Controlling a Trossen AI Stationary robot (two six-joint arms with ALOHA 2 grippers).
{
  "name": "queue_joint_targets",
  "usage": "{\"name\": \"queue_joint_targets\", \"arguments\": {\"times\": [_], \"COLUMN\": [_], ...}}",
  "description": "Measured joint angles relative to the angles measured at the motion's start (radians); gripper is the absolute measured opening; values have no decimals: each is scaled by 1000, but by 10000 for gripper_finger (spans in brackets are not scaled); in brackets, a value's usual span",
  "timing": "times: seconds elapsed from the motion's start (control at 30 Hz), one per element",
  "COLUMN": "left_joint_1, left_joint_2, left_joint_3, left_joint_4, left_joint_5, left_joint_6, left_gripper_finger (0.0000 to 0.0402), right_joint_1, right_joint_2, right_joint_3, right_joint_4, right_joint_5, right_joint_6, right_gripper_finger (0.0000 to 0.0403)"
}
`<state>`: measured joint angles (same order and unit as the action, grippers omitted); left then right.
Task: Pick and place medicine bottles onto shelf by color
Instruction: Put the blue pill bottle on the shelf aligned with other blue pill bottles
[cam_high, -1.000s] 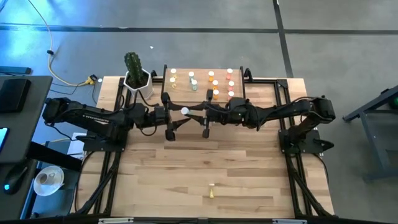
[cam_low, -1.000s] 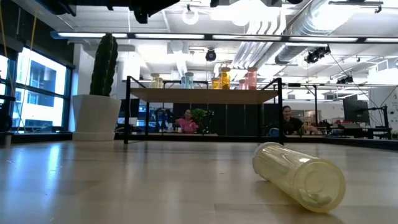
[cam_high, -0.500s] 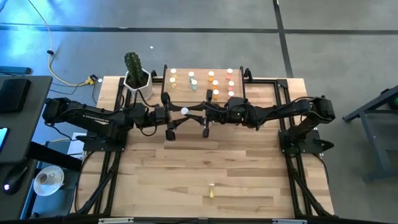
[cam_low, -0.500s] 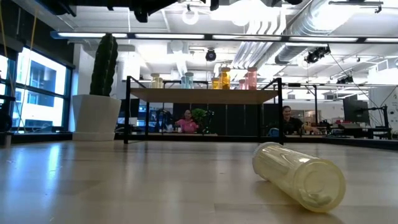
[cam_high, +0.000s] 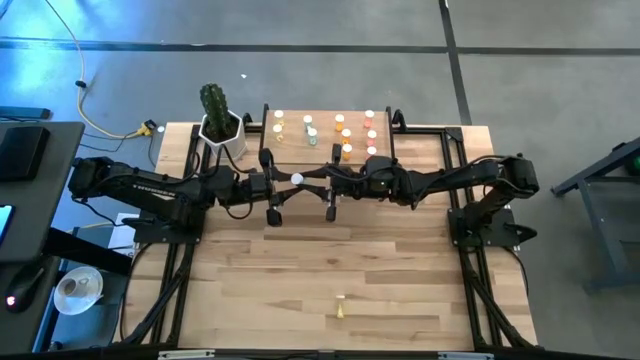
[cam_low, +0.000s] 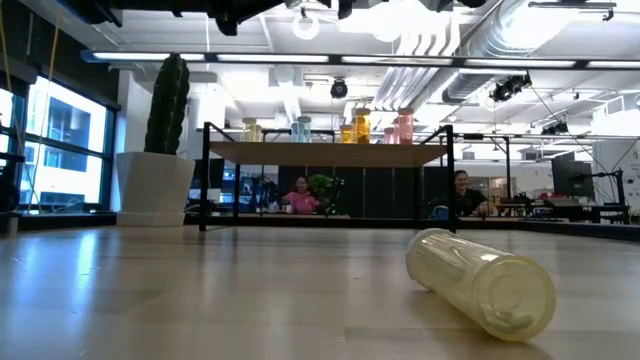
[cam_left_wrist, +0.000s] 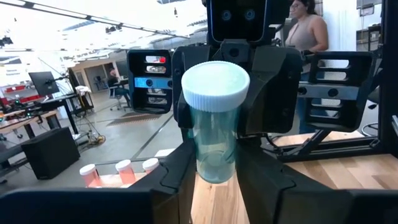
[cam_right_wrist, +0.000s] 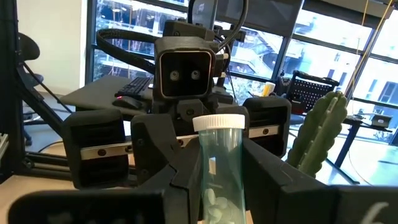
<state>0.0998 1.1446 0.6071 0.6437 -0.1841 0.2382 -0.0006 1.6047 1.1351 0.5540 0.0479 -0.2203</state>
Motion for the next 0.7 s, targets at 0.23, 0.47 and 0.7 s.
{"name": "queue_joint_targets", "arguments": {"times": [0.23,0.47,0.7], "left_joint_1": [0,0,0], "left_joint_2": [0,0,1], "left_joint_3": [0,0,0], "left_joint_4": [-1,-20,-75], "left_joint_5": [-1,-2,-14], "left_joint_6": [0,0,0], "left_gripper_finger": [91,91,90], "right_joint_1": [0,0,-9], "right_joint_2": [0,0,0], "right_joint_3": [0,0,0], "right_joint_4": [-2,-20,-106], "right_joint_5": [0,0,4], "right_joint_6": [2,5,94], "right_gripper_finger": [80,87,155]}}
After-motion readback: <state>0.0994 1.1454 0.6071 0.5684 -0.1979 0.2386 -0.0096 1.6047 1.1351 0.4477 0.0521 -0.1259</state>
